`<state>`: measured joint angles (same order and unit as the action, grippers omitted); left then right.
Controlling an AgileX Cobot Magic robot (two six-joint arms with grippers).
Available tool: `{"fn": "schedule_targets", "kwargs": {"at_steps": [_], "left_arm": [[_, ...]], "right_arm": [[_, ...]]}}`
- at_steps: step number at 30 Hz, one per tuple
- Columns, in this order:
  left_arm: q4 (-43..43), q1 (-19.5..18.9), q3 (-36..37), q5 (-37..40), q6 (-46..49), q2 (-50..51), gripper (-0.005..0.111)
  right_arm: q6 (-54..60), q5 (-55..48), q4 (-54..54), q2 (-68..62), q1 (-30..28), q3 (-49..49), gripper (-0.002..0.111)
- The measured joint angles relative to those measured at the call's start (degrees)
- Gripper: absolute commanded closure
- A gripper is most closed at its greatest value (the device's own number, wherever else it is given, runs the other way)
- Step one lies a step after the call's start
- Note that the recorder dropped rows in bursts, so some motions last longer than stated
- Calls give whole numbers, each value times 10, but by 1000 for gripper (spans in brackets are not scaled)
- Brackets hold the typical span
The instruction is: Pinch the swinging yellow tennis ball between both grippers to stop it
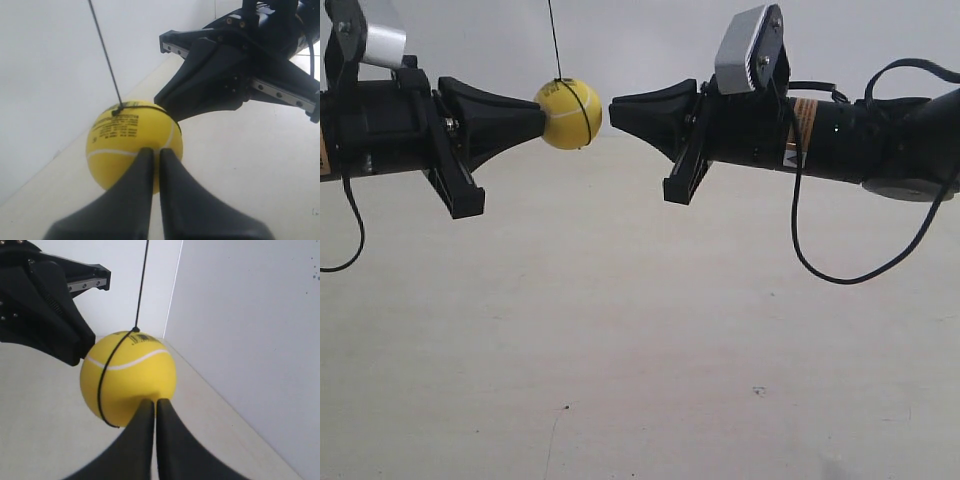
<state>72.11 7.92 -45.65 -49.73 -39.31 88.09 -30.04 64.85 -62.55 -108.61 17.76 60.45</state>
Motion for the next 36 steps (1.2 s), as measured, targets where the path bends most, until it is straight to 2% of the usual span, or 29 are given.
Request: {"fn": "schedule_targets", "kwargs": {"at_steps": [16, 36], "left_arm": [[0, 0, 0, -1, 0, 0, 102], [0, 0, 0, -1, 0, 0, 102]], "right_arm": [[13, -32, 0, 0, 32, 6, 108], [15, -41, 0, 0, 33, 6, 108]]}}
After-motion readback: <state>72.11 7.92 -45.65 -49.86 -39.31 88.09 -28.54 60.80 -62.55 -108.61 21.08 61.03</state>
